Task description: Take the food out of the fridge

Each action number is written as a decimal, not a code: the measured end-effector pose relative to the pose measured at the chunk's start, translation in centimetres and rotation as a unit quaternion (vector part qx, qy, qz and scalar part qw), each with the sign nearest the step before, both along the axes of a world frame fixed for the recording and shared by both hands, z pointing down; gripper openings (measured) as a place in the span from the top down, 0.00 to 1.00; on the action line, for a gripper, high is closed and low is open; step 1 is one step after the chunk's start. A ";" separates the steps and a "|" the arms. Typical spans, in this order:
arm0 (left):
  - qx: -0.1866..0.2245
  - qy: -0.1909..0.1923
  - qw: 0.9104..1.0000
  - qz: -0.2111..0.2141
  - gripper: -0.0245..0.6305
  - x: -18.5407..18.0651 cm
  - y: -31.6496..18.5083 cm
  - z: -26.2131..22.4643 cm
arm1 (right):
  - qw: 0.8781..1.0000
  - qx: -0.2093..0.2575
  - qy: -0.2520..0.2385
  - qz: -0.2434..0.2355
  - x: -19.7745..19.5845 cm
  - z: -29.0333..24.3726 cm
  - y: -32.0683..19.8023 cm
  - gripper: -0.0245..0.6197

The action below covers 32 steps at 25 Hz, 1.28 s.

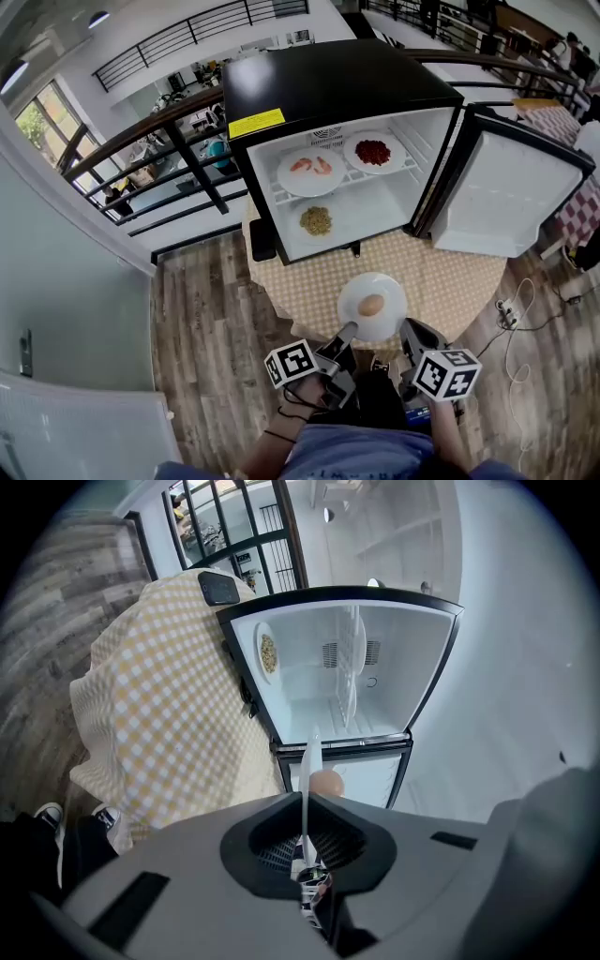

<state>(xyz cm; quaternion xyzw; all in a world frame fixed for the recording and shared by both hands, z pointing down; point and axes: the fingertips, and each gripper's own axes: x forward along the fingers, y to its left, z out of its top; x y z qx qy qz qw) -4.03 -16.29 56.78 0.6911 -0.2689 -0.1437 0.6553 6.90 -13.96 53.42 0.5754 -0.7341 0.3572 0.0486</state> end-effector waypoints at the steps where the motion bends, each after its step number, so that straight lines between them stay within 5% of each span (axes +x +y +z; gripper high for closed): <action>1: -0.001 0.000 1.000 0.001 0.93 0.0 0.2 0.1 | 1.000 -0.001 0.001 0.000 0.0 0.0 0.2 0.94; 16: -0.007 -0.007 1.000 -0.021 0.93 2.4 4.0 -0.9 | 1.000 0.005 0.006 -0.019 3.1 -1.1 3.3 0.94; 32: -0.006 -0.004 0.996 -0.084 0.93 7.7 17.6 -2.6 | 0.998 0.009 -0.022 -0.053 9.7 -0.8 16.1 0.94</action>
